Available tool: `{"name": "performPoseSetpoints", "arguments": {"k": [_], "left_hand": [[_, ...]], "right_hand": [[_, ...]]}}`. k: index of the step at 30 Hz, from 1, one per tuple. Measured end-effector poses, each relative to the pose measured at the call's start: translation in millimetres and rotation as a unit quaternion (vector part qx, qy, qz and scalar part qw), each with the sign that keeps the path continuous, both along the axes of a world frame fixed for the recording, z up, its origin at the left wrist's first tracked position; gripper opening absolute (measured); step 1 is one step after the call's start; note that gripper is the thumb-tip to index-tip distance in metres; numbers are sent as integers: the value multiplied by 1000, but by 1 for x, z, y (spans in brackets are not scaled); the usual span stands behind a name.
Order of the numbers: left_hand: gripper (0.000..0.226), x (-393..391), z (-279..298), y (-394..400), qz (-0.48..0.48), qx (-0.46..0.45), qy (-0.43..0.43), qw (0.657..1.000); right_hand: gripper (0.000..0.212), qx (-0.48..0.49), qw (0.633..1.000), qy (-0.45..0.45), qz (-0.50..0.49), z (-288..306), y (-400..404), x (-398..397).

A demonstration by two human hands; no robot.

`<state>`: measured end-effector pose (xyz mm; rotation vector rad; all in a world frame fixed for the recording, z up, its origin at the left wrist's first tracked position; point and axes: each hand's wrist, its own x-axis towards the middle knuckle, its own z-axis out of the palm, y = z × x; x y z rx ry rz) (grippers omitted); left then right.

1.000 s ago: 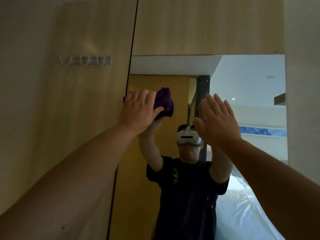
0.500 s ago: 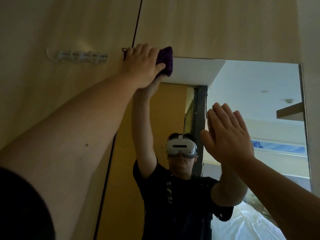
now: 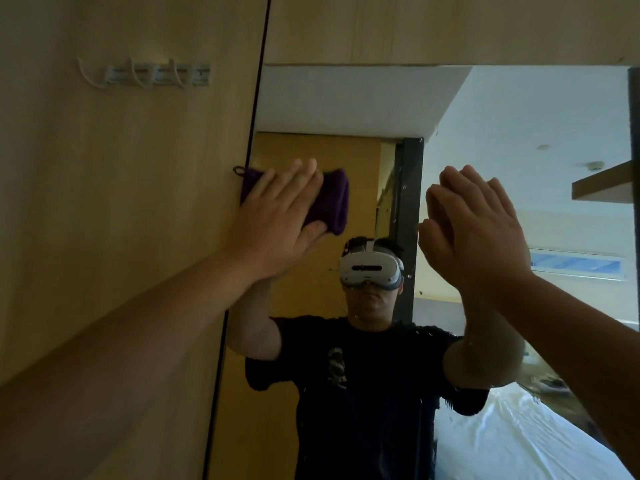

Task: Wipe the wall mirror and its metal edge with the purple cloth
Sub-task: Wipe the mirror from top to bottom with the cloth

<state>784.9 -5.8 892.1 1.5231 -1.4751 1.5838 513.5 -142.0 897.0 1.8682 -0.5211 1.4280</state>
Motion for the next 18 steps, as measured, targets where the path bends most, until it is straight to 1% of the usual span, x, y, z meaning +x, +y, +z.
{"name": "performPoseSetpoints", "arguments": {"k": [6,9,11,13,16,18], "left_hand": [[68,5,-140,1,-6,13,-31,999],[66,9,-192,3,0,18,-39,999],[67,11,-205,3,6,13,-35,999],[64,12,-205,3,-10,4,-40,999],[52,9,-189,5,-66,-22,-55,996],[46,2,-163,4,-89,-49,-51,994]], "right_hand": [[50,-2,1000,0,25,0,0,-1],[46,-3,999,2,51,0,4,-3],[42,-2,998,-1,66,0,9,-9],[45,1,999,-20,47,2,9,-22],[52,36,998,-50,-1,7,-1,-46],[56,61,997,-47,-24,6,-7,-55]]}}
